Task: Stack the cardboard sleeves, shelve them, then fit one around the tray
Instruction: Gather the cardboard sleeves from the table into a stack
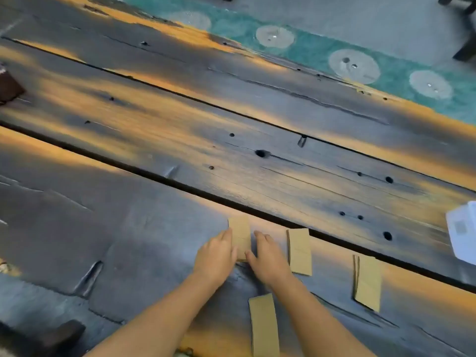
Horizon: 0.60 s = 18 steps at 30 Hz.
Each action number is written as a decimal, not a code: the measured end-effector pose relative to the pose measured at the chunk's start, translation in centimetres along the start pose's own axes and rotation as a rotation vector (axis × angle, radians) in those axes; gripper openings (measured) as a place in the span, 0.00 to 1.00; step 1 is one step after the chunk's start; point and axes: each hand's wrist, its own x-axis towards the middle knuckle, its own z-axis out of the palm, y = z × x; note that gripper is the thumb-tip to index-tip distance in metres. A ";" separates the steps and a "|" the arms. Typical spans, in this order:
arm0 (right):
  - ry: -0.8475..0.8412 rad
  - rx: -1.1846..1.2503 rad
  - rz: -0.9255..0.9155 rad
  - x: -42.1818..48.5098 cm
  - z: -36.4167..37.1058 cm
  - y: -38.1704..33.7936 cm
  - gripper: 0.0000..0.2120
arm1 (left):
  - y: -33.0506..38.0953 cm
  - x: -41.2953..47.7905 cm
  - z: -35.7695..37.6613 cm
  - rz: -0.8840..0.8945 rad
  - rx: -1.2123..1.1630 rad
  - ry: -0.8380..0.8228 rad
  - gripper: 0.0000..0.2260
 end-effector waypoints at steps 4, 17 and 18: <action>0.006 0.000 0.062 1.7 0.6 -0.7 0.20 | -1.5 2.0 0.2 -0.002 -0.038 -0.010 0.16; 0.153 0.373 0.428 5.7 2.6 -1.7 0.13 | -1.9 4.8 2.4 -0.339 -0.658 -0.031 0.18; 0.159 0.391 0.453 6.0 2.7 -1.7 0.13 | -1.8 5.2 2.3 -0.341 -0.660 -0.048 0.17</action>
